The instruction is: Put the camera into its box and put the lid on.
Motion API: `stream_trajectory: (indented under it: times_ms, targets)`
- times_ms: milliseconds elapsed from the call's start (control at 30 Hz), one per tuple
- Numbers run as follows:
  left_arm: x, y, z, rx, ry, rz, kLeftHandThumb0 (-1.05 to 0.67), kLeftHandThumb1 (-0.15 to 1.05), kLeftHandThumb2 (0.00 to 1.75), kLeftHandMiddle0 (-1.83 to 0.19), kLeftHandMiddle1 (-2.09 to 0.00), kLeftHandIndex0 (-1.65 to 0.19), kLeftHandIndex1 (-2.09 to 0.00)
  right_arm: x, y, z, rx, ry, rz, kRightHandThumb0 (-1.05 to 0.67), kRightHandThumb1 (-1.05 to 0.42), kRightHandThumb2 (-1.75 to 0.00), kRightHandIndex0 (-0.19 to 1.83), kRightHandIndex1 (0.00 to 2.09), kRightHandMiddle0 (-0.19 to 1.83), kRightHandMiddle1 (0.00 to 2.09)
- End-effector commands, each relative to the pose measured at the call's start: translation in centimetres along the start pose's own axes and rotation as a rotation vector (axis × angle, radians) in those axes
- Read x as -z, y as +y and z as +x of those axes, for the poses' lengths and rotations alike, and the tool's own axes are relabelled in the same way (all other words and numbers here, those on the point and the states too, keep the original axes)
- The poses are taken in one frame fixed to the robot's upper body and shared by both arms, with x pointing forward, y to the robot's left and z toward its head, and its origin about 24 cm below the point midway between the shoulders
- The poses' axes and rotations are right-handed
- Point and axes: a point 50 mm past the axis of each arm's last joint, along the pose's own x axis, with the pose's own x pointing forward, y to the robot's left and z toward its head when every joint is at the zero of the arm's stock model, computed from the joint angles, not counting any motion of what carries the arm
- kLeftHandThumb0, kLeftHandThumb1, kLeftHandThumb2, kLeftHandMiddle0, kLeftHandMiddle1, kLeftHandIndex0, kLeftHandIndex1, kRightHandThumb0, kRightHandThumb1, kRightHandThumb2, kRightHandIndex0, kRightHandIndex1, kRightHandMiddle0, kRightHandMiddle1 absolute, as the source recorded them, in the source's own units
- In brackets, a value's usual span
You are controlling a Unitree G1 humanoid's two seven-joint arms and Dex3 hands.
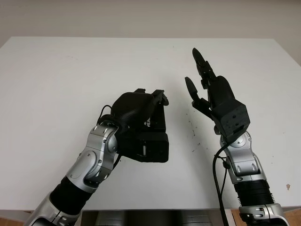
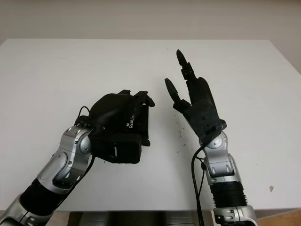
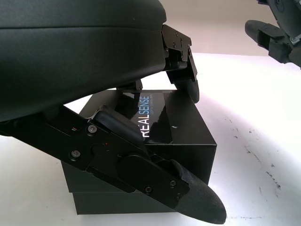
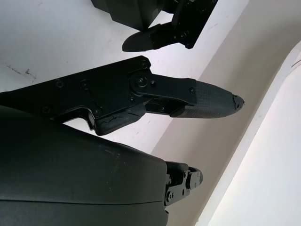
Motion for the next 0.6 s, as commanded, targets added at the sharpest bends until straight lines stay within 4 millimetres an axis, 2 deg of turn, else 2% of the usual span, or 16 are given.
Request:
stream_trajectory:
  times_ms: [0,67,100,267,400,433,467,500,567]
  targets:
    - [-0.1,-1.6,0.0,0.061,-0.002,0.008,-0.14,0.93,0.05,-0.36,-1.74,-0.24,-1.53,-0.4,0.0,0.1,0.009,-0.017,0.008,-0.75,-1.05,-0.57,0.03,0.05,0.05,0.09]
    - [-0.1,-1.8,0.0,0.068,0.003,0.025,-0.16,0.94,0.05,-0.34,-1.98,-0.18,-1.57,-0.4,-0.1,0.0,0.007,-0.018,0.008,-0.76,-1.05,-0.57,0.03,0.05,0.05,0.09]
    - [0.0,-1.9,0.0,0.070,0.006,0.030,-0.17,0.94,0.05,-0.34,-2.02,-0.17,-1.57,-0.4,-0.1,0.0,0.005,-0.019,0.009,-0.76,-1.05,-0.57,0.02,0.05,0.04,0.09]
    - [0.2,-2.4,0.1,0.077,0.015,0.028,-0.16,0.94,0.05,-0.29,-1.95,-0.14,-1.58,-0.4,-0.2,-0.1,0.015,-0.024,0.011,-0.76,-1.05,-0.57,0.02,0.05,0.05,0.10]
    - [0.4,-2.6,0.3,0.071,0.029,0.024,-0.16,0.93,0.05,-0.30,-2.05,-0.14,-1.59,-0.4,-0.3,-0.1,0.011,-0.015,0.014,-0.76,-1.05,-0.57,0.02,0.05,0.05,0.10]
    - [0.4,-2.6,0.3,0.072,0.034,0.022,-0.16,0.93,0.05,-0.29,-2.02,-0.15,-1.59,-0.4,-0.3,-0.1,0.010,-0.015,0.013,-0.76,-1.05,-0.56,0.02,0.04,0.04,0.10]
    - [0.4,-2.6,0.3,0.072,0.038,0.012,-0.14,0.94,0.05,-0.28,-1.88,-0.16,-1.57,-0.4,-0.3,-0.1,0.011,-0.016,0.012,-0.76,-1.05,-0.56,0.02,0.05,0.04,0.11]
    - [0.5,-2.7,0.4,0.071,0.043,0.005,-0.13,0.94,0.05,-0.28,-1.82,-0.17,-1.56,-0.3,-0.3,-0.1,0.011,-0.017,0.011,-0.76,-1.05,-0.56,0.02,0.05,0.04,0.11]
    - [0.5,-2.8,0.4,0.069,0.051,0.002,-0.13,0.93,0.05,-0.32,-1.82,-0.18,-1.55,-0.4,-0.3,-0.1,0.011,-0.018,0.014,-0.76,-1.05,-0.56,0.03,0.05,0.05,0.11]
